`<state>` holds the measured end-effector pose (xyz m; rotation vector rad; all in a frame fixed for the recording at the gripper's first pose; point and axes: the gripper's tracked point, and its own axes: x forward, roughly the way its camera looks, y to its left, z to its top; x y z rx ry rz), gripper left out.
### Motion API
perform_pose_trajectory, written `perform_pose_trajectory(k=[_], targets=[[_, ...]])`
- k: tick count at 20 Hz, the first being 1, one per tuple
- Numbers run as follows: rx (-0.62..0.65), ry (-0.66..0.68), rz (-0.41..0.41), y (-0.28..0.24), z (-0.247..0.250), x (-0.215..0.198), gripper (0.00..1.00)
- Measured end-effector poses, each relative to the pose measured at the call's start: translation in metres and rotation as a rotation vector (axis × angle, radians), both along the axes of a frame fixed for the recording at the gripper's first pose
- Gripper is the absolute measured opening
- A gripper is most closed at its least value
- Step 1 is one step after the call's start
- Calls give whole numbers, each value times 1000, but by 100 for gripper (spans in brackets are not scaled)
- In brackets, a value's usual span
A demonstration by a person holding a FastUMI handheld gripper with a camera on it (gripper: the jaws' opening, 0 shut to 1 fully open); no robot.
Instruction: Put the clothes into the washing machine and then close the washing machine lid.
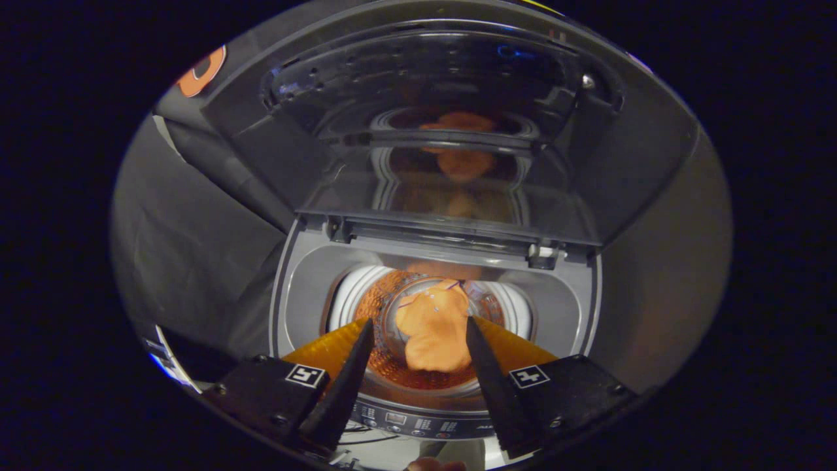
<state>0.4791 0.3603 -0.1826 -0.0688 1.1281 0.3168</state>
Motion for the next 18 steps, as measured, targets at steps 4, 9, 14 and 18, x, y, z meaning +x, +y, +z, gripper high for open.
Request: perform_pose_trajectory(k=[4,9,14,18], targets=[[3,1,-1,-1,1,-3,88],[1,-17,7,-3,15,-3,88],[6,-51,7,-5,46,4,88],[18,-93,-2,-8,82,10,88]])
